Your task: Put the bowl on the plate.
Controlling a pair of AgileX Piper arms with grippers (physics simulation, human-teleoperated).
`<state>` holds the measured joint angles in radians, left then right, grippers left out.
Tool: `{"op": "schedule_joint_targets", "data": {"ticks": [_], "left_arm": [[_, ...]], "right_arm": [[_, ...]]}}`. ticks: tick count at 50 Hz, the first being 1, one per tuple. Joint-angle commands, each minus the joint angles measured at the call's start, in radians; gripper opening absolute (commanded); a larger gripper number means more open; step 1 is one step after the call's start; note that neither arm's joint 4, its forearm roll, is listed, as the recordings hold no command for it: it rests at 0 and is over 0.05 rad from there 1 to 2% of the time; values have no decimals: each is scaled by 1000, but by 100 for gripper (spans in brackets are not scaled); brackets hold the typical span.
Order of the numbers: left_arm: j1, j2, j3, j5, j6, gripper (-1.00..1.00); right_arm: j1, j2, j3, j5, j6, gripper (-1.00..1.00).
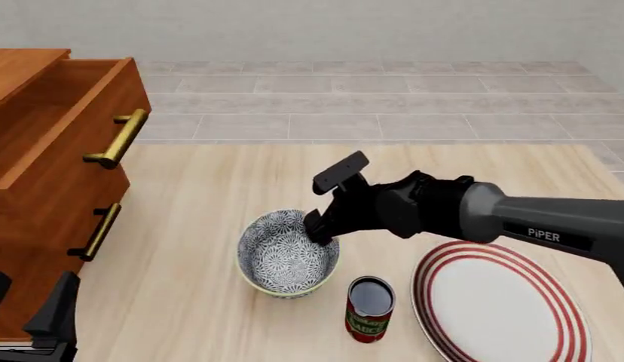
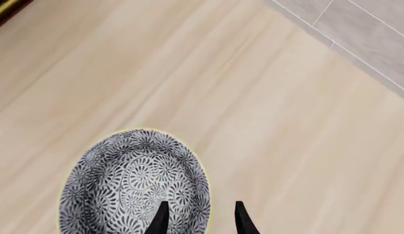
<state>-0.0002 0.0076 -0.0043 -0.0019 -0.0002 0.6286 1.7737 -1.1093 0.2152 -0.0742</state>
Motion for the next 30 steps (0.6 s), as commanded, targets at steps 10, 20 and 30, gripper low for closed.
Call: {"op": "schedule_joint_targets", "data": {"ticks": [10, 20, 30], "left_arm": [[0, 0, 0, 0, 0, 100], [0, 0, 0, 0, 0, 100], [0, 0, 0, 0, 0, 100]], "right_arm": [[25, 55, 30, -37, 33, 100], [16, 80, 36, -51, 37, 100], [18, 100, 37, -58, 43, 100]]}}
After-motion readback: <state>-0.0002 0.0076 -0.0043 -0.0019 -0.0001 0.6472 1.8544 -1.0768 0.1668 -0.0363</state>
